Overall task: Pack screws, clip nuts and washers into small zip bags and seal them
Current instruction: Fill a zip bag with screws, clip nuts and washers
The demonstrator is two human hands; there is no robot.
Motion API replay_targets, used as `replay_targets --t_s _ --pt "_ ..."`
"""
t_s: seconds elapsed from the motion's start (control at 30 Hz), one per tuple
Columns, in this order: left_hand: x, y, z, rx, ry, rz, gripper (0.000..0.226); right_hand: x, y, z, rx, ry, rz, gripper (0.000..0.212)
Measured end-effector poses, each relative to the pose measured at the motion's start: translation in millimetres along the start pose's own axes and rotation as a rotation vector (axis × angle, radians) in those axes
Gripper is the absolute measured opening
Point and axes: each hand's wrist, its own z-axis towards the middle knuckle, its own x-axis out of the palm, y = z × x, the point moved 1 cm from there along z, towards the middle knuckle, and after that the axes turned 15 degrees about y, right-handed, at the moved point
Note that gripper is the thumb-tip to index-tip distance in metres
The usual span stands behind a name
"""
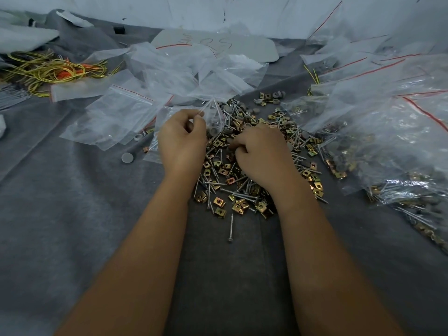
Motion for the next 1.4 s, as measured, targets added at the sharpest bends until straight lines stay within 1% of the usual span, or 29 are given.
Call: replay_targets --t_s 0.1,0.2,0.23,0.4,0.6,0.67,0.73,0.8,0.83,0.87,0.93,1.0,1.07,1.1,1.17,1.27,1.33,1.4 --pt "0 0 1 -0.004 0.021 0.03 0.024 0 1 0 0.005 -0.022 0.022 0.024" --pt "0 1 1 -0.001 0.043 0.035 0.024 1 2 1 0.045 -0.042 0.046 0.035" --pt "1 1 1 -0.003 0.048 0.037 0.024 1 1 1 0.058 -0.046 0.041 0.036" --pt "1 1 1 -0.017 0.052 0.035 0.028 0 -1 2 0.119 -0.085 0.049 0.025" --pt "2 -1 -1 -0.016 0.07 0.049 0.024 1 0 4 0.098 -0.061 -0.03 0.025" --pt "2 -1 -2 -0.016 0.081 0.056 0.023 0 0 3 0.09 -0.134 0.006 0.022" --pt "2 -1 -3 -0.01 0.102 0.083 0.022 -4 2 1 0.056 -0.301 0.127 0.016" --pt "2 -1 -3 0.003 0.124 0.098 0.022 -9 8 -4 -0.023 -0.479 0.254 0.011" --pt "2 -1 -3 0.012 0.133 0.102 0.021 -9 10 -5 -0.063 -0.528 0.284 0.01" --pt "2 -1 -3 0.022 0.14 0.106 0.021 -8 13 -5 -0.098 -0.542 0.29 0.009" --pt "2 -1 -3 0.038 0.14 0.098 0.022 -5 16 -3 -0.155 -0.489 0.251 0.008" --pt "2 -1 -3 0.04 0.113 0.06 0.023 -2 16 0 -0.194 -0.389 0.208 0.008" --pt "0 0 -1 0.033 0.068 0.011 0.024 -1 16 1 -0.223 -0.322 0.205 0.014" --pt "-1 0 0 0.029 0.046 -0.009 0.024 -2 15 1 -0.228 -0.32 0.228 0.017" --pt "-2 0 1 0.018 0.017 -0.035 0.021 -6 11 -2 -0.175 -0.36 0.283 0.022" --pt "-1 1 2 0.001 0.013 -0.051 0.02 -11 -2 -6 0.07 -0.407 0.267 0.029" --pt "0 1 1 -0.003 0.024 -0.046 0.02 -14 -14 -9 0.275 -0.353 0.183 0.03" --pt "0 1 1 -0.01 0.027 -0.047 0.02 -14 -24 -11 0.428 -0.215 0.12 0.032"
